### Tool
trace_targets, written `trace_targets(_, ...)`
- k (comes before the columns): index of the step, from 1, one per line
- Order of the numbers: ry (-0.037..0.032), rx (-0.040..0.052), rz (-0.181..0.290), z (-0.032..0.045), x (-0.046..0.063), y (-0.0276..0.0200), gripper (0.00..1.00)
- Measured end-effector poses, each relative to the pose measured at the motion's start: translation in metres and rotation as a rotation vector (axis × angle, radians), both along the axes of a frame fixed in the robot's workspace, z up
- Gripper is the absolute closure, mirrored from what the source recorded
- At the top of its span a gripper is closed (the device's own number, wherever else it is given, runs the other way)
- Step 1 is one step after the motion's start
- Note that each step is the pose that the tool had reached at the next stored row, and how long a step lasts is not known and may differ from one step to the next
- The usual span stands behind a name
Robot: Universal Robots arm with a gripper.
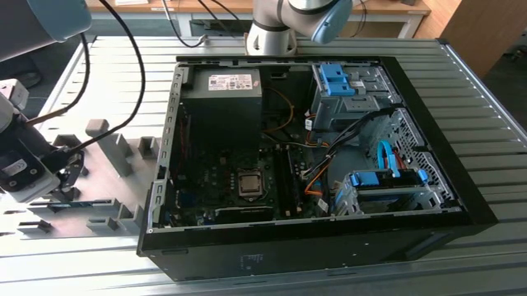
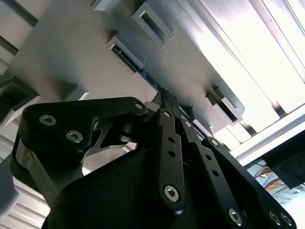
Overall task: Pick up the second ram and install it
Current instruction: 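Pick up the second ram and move it above second insertion slot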
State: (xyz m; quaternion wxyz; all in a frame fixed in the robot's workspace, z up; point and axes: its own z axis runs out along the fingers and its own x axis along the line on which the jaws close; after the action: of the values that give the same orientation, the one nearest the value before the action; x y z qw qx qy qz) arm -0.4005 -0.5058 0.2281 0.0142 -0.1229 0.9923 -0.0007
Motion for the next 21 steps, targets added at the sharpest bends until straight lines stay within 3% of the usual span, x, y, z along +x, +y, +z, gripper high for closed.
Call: trace_targets(21,0.0000,0.0000,0.173,0.0000,0.0000,0.0000,0.89)
